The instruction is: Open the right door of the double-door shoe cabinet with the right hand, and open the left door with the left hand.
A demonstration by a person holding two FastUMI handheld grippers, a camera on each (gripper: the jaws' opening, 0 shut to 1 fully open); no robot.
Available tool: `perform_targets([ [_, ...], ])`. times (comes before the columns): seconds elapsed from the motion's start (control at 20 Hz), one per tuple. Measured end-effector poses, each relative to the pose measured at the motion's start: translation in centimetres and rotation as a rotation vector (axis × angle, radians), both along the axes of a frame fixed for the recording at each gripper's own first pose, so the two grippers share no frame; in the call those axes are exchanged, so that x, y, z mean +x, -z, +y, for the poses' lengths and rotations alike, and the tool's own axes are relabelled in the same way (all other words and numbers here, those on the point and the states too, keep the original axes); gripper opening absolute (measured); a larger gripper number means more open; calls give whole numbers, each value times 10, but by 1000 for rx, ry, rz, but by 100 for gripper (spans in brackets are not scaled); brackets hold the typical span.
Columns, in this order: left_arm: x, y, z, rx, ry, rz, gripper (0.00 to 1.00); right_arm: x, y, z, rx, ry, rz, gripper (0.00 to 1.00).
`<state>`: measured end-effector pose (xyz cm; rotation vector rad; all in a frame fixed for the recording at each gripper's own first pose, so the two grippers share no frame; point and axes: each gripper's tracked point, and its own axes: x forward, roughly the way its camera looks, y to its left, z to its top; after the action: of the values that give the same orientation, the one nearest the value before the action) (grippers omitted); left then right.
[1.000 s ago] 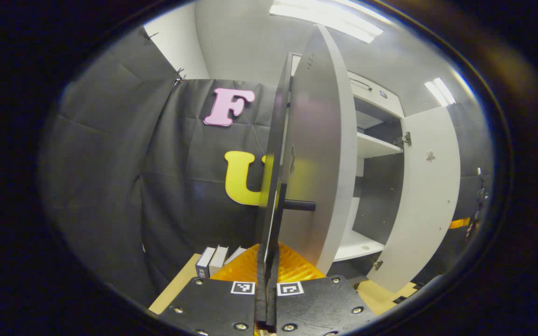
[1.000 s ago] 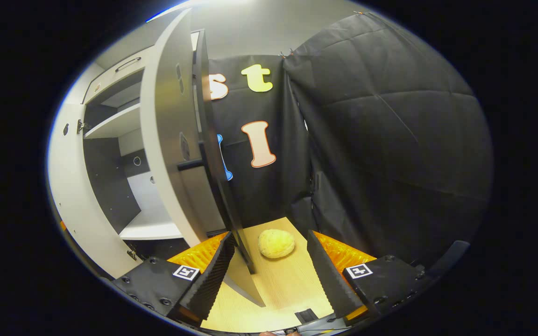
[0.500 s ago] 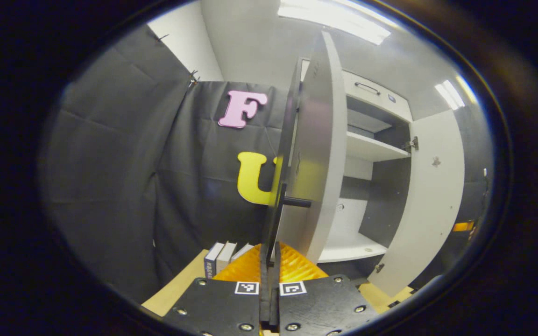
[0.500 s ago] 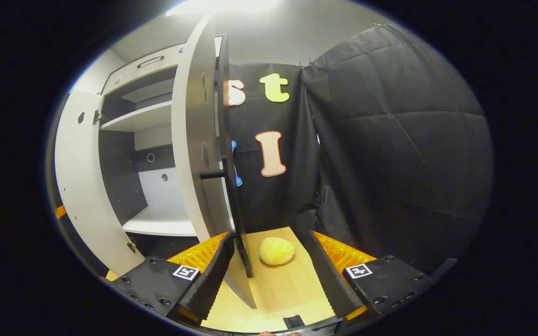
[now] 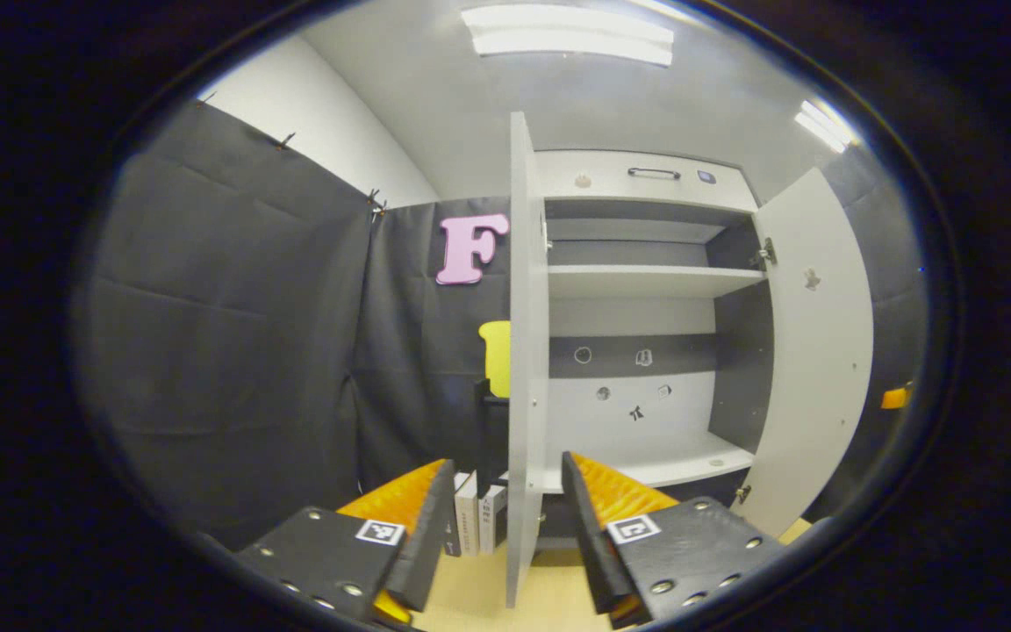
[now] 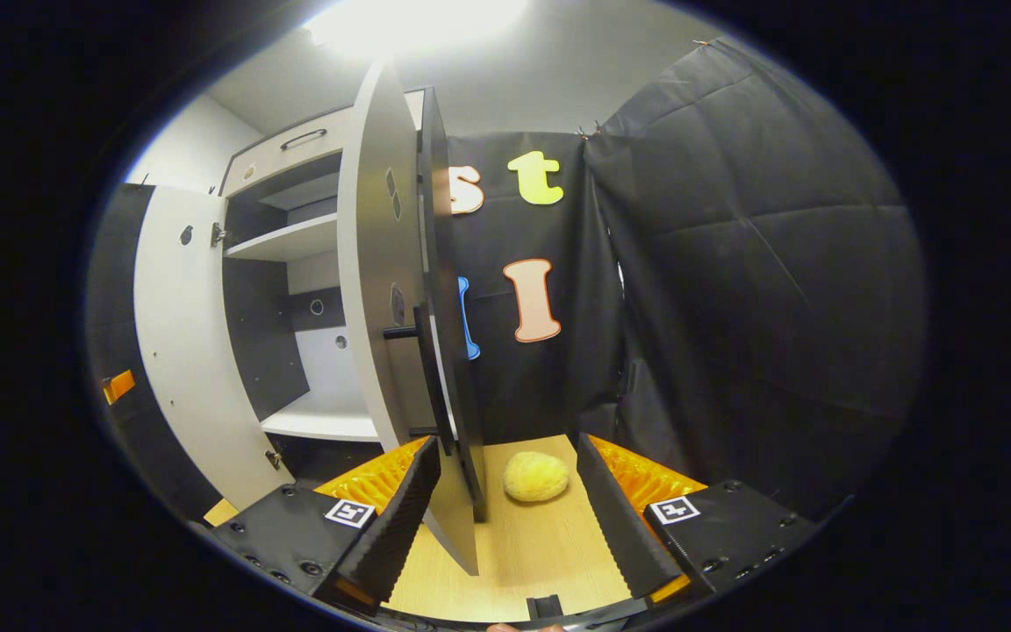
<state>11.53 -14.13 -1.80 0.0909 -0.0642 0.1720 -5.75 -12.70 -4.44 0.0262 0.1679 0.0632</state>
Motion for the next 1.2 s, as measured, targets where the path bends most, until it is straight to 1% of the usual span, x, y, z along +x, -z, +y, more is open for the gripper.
perform_targets([
  [0.1, -19, 2, -20, -34, -24, -17, 99, -6, 0, 9, 10, -52, -5, 98],
  [0.25, -45, 7, -41, -9, -66, -8, 98, -11, 4, 28, 12, -147, -9, 98],
  [0.3, -54, 7, -48, 7, -76, -4, 98, -13, 6, 36, 23, -180, -7, 93],
  [0.35, -63, 8, -55, 20, -84, -1, 98, -16, 9, 44, 40, -215, -5, 93],
  [0.4, -72, 9, -63, 32, -89, 3, 98, -21, 13, 52, 50, -250, 2, 98],
  [0.45, -78, 10, -68, 44, -91, 12, 98, -26, 17, 57, 44, -278, 6, 98],
  [0.6, -100, 21, -78, 61, -103, 34, 97, -33, 23, 71, -17, -318, 11, 98],
  [0.7, -108, 32, -81, 22, -98, 34, 99, -37, 26, 89, 3, -346, 22, 98],
  [0.85, -114, 45, -73, -29, -88, 40, 99, -40, 18, 104, 12, -345, 10, 98],
  [0.95, -118, 44, -62, -26, -84, 36, 99, -41, 11, 112, 18, -332, -1, 98],
  [1.0, -120, 41, -58, -17, -82, 32, 97, -42, 9, 115, 22, -321, -3, 98],
  [1.05, -122, 38, -53, -7, -79, 24, 99, -42, 8, 117, 28, -311, -5, 98],
  [1.2, -127, 34, -34, -1, -67, 10, 99, -42, 5, 129, 35, -283, 4, 98],
])
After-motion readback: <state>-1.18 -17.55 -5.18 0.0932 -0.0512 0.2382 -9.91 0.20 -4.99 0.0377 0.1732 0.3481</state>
